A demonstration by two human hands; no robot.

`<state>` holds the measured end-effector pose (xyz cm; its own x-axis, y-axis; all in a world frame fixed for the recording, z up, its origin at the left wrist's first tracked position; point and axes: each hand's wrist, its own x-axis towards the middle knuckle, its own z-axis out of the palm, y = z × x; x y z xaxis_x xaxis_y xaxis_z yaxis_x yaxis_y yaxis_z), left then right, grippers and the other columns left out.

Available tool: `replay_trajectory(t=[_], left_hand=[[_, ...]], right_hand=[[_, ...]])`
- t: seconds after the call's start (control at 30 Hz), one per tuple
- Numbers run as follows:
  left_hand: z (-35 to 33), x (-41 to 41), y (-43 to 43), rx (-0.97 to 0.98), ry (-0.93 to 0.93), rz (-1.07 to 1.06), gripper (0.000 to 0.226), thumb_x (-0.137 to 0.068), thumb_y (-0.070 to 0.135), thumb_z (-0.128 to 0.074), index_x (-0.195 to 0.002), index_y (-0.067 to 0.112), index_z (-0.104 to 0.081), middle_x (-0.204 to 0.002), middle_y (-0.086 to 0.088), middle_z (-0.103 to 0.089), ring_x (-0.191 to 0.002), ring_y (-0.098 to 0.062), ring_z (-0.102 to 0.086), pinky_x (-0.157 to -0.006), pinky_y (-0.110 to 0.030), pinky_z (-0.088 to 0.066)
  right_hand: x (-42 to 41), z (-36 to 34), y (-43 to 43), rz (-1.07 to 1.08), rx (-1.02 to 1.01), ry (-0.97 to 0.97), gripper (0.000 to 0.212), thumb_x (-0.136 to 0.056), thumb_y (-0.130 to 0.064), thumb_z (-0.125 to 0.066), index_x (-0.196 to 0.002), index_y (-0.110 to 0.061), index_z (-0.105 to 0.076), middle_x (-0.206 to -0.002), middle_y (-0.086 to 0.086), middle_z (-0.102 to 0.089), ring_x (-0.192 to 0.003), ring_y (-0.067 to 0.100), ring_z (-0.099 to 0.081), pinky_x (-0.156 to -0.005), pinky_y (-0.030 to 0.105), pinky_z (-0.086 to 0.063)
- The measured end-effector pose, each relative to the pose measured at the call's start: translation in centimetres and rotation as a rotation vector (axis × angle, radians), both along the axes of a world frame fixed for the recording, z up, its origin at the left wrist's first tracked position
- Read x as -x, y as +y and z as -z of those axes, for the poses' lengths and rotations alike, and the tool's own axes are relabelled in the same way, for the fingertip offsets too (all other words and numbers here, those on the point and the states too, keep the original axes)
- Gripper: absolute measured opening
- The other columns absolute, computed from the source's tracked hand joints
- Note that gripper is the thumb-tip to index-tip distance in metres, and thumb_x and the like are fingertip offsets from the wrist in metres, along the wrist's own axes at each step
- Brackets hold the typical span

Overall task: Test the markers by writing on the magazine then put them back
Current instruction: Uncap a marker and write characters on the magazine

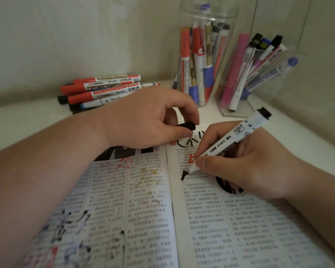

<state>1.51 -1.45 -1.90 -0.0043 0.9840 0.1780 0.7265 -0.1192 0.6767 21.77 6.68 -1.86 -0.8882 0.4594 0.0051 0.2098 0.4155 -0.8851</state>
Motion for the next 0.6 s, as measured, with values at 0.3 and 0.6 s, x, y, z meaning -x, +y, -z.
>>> replay_trajectory(t=[0.3, 0.6], left_hand=[[-0.33, 0.02, 0.1, -0.047, 0.116, 0.002, 0.019, -0.074, 0.045, -0.077, -0.09, 0.034, -0.074, -0.084, 0.034, -0.065, -0.081, 0.001, -0.064, -0.07, -0.02, -0.051], [0.26, 0.26, 0.35, 0.031, -0.023, 0.049, 0.042, -0.076, 0.02, -0.087, -0.108, 0.03, -0.064, -0.096, 0.016, -0.075, -0.089, -0.008, -0.071, -0.081, -0.034, -0.058]], right_hand=[[0.02, 0.09, 0.07, -0.032, 0.008, -0.008, 0.005, -0.075, -0.017, -0.075, -0.074, -0.013, -0.073, -0.067, 0.021, -0.067, -0.057, 0.045, -0.059, -0.048, 0.046, -0.048], [-0.03, 0.45, 0.87, 0.04, -0.024, 0.054, 0.007, -0.073, -0.015, -0.074, -0.072, -0.008, -0.071, -0.06, 0.008, -0.064, -0.053, 0.014, -0.059, -0.049, 0.025, -0.045]])
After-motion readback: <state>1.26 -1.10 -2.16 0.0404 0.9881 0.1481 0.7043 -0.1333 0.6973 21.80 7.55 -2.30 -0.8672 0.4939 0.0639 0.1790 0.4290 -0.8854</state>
